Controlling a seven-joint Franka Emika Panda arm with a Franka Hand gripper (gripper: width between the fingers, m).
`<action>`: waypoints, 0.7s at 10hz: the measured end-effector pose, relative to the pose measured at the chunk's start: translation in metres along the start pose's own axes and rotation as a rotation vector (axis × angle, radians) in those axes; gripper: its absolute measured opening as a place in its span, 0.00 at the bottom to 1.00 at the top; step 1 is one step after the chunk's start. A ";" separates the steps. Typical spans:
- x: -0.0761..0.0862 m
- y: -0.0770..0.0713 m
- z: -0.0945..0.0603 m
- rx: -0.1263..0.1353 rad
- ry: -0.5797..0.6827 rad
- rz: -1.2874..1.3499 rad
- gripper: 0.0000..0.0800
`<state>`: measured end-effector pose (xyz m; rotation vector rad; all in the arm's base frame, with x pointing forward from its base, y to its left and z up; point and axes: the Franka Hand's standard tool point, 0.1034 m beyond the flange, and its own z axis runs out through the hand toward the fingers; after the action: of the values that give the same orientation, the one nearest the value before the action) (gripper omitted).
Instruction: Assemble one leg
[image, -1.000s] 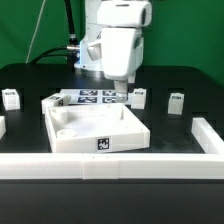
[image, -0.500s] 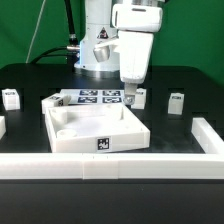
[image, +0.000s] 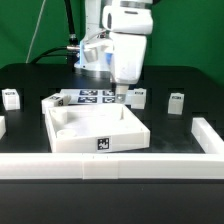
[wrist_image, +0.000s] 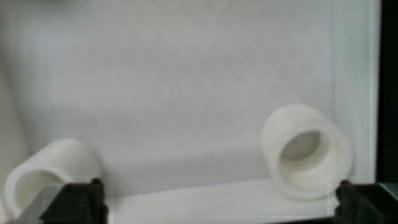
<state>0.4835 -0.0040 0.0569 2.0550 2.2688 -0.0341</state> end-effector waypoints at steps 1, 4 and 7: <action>-0.009 -0.006 0.004 0.011 0.001 -0.028 0.81; -0.030 -0.022 0.017 0.046 0.009 -0.067 0.81; -0.027 -0.035 0.042 0.079 0.033 -0.057 0.81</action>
Offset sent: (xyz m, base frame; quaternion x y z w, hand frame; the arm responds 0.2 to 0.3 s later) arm -0.0152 -0.0242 -0.0172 0.0347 0.0107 -0.0435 0.9984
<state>0.4531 -0.0372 0.0161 2.0428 2.3820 -0.0962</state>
